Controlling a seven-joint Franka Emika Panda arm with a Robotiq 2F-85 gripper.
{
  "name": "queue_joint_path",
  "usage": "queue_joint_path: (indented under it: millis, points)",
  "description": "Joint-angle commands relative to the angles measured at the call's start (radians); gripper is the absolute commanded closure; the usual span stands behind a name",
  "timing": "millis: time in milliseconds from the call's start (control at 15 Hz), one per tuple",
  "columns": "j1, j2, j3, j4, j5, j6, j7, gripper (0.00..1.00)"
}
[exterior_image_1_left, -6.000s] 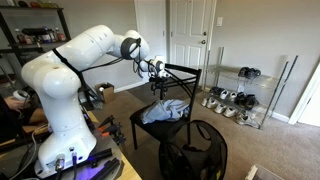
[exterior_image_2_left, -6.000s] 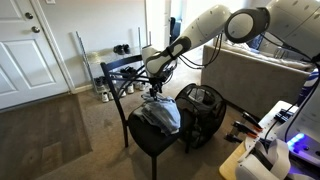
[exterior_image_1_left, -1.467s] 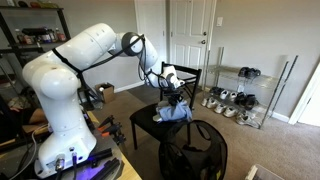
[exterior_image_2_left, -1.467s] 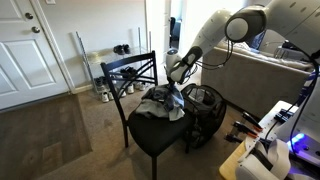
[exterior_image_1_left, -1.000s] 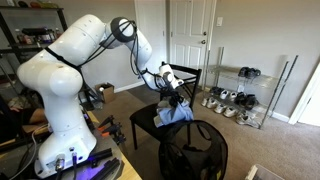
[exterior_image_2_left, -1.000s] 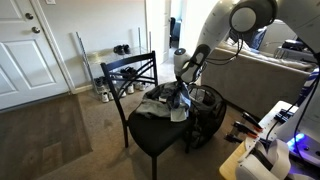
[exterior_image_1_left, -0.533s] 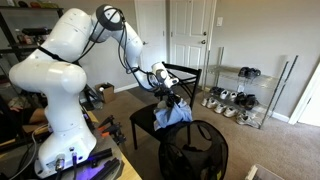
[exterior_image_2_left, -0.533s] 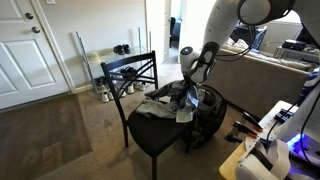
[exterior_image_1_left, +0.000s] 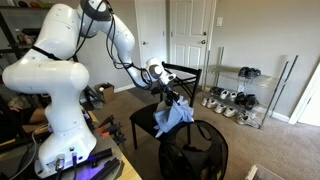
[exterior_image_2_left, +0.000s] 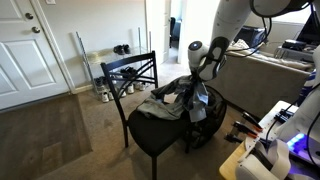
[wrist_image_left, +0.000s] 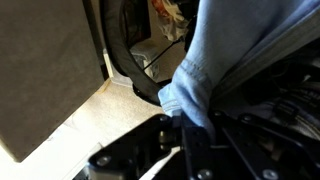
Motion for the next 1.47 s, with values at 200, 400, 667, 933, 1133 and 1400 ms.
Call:
queue_joint_path:
  millis: [200,400,667,933,1133,1400]
  points:
    - [0.166,0.099,-0.170,-0.008,0.179,-0.006,0.170,0.98]
    - [0.205,0.188,-0.201,0.025,0.253,-0.060,0.259,0.98]
    - [0.195,0.300,-0.201,0.102,0.282,-0.203,0.379,0.98]
    - [0.094,0.374,-0.140,0.247,0.233,-0.441,0.451,0.98]
    - [-0.067,0.378,0.012,0.392,0.187,-0.514,0.363,0.98]
    - [-0.305,0.425,0.240,0.595,0.117,-0.551,0.279,0.98]
